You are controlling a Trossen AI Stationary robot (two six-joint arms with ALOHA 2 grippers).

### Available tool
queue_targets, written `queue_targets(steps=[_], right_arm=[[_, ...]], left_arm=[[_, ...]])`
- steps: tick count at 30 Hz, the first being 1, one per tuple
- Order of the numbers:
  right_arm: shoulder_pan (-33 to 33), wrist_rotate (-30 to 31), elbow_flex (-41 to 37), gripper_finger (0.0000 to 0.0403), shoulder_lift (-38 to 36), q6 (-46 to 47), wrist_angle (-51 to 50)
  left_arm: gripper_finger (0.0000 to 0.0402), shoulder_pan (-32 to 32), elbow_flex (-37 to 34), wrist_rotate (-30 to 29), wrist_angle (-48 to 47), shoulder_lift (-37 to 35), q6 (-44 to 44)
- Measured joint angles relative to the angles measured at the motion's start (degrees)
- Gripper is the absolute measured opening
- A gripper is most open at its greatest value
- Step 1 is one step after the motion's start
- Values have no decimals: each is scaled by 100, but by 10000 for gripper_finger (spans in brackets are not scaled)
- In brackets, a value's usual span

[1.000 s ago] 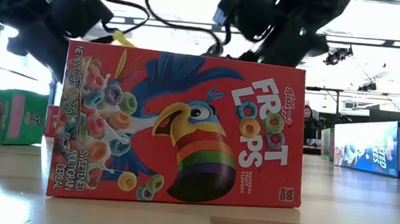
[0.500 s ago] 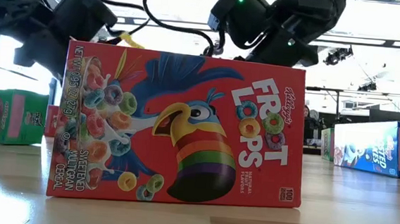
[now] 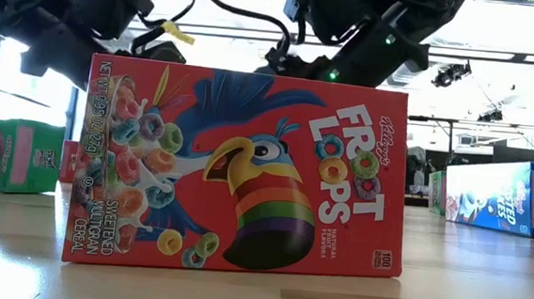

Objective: Stack cereal on shelf
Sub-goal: Put the middle blue cereal box on the shelf

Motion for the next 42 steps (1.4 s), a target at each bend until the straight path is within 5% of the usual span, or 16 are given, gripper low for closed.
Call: queue_targets(steps=[18, 42], right_arm=[[-24, 1012, 35, 3, -243, -1256, 319], [801, 1860, 20, 3, -197, -2612, 711]], left_arm=[[1, -26, -2, -103, 160, -47, 525], [1, -953, 22, -1947, 995, -111, 1735]])
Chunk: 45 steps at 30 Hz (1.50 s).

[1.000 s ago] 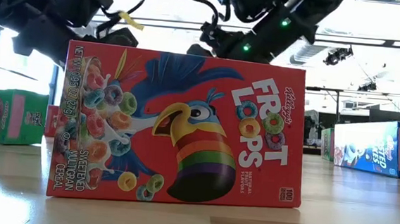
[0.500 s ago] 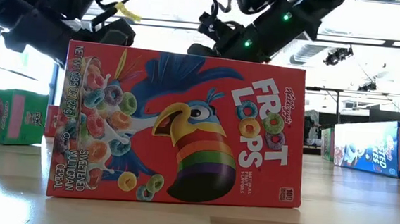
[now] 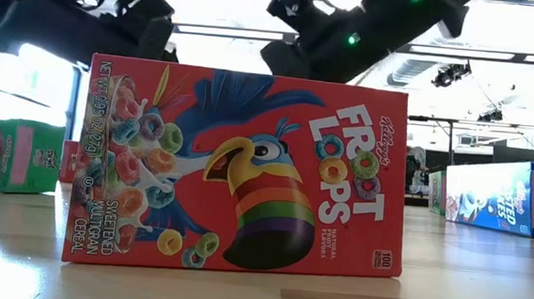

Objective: Stack cereal on shelf
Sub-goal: Put the middle blue cereal box on the shelf

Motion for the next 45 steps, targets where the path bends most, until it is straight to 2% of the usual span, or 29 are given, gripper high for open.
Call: queue_targets(steps=[8, 16, 22, 26, 32, 36, 41, 45], right_arm=[[206, 396, -2, 3, 0, -362, 65], [376, 431, 15, 3, -12, -812, -17], [399, 382, 15, 14, -13, -689, -64], [395, 256, 78, 64, -30, -416, -375], [312, -137, 738, 170, -59, 389, -2023], [268, -337, 1454, 225, -59, 707, -3291], [60, -1447, 2392, 263, -59, 846, -4426], [-148, -2583, 2856, 276, -55, 852, -4349]], left_arm=[[1, -554, 0, -427, -81, 5, 598], [1, -1166, 0, -678, -495, 21, 425], [1, -1237, 0, -871, -515, 21, 406], [1, -1235, 0, -906, -508, 21, 403], [1, -1233, 0, -910, -473, 21, 355], [1, -1235, -2, -832, -473, 21, 346], [1, -1237, -6, -511, -505, -21, 342], [1, -1238, -25, -247, -560, -214, 345]])
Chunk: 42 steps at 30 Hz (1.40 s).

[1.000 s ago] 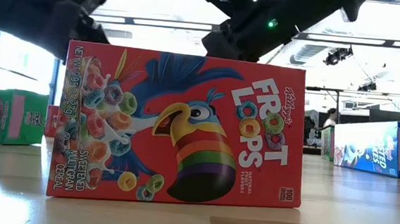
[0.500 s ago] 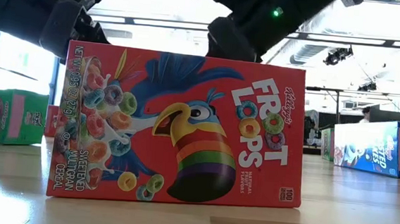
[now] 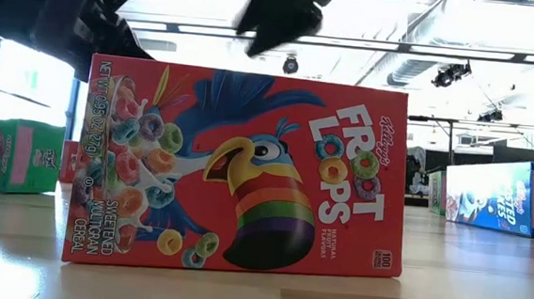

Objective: Stack cereal on shelf
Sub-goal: Put the middle blue cereal box on the shelf

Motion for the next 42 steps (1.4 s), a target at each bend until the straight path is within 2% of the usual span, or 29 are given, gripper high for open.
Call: queue_targets(steps=[10, 16, 20, 27, 38, 42], right_arm=[[-436, -1016, 99, 282, 386, -690, 197], [-587, -1094, 99, 282, 493, -917, 451], [-672, -1165, 99, 282, 510, -1009, 384], [-852, -1671, 94, 290, 656, -785, 321], [-846, -1540, 92, 293, 833, -1350, 297], [-846, -1568, 92, 283, 835, -1358, 270]], left_arm=[[1, 14, -696, 238, 286, -869, -69], [1, 106, -915, 284, 291, -1412, 302], [1, 367, -919, 670, 200, -1777, 428], [1, 698, -918, 1040, 48, -1945, 499], [0, 800, -919, 1042, -83, -1944, 144], [0, 799, -919, 1024, -94, -1944, 104]])
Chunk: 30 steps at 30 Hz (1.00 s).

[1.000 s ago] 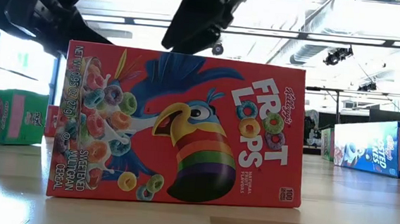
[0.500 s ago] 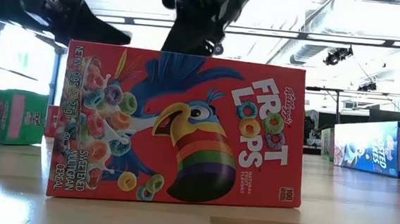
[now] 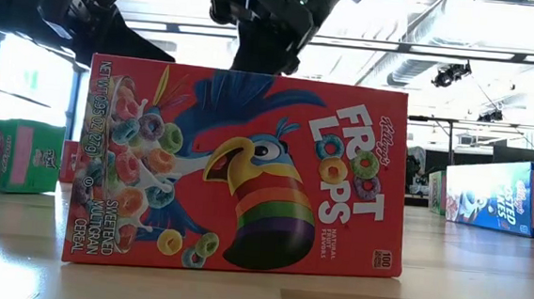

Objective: Stack cereal on shelf
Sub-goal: Put the middle blue cereal box on the shelf

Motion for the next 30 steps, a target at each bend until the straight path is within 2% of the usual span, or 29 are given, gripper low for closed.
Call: queue_targets(steps=[13, 15, 20, 24, 30], right_arm=[[-3, -333, 23, 166, -7, -276, 77], [-16, -336, 141, 158, -11, -370, -31], [-156, -321, 834, 155, -20, -652, -686], [-425, -36, 1614, 155, -22, -1084, -1434], [-1257, 221, 2717, 155, -33, -1748, -2361]], left_arm=[[0, 85, 0, 16, -33, -11, -2], [0, 180, 0, 279, -45, -97, -43], [0, 567, 2, 900, -215, -437, 39], [0, 952, 2, 1277, -695, -922, 48], [0, 1630, 2, 1560, -1531, -1768, -47]])
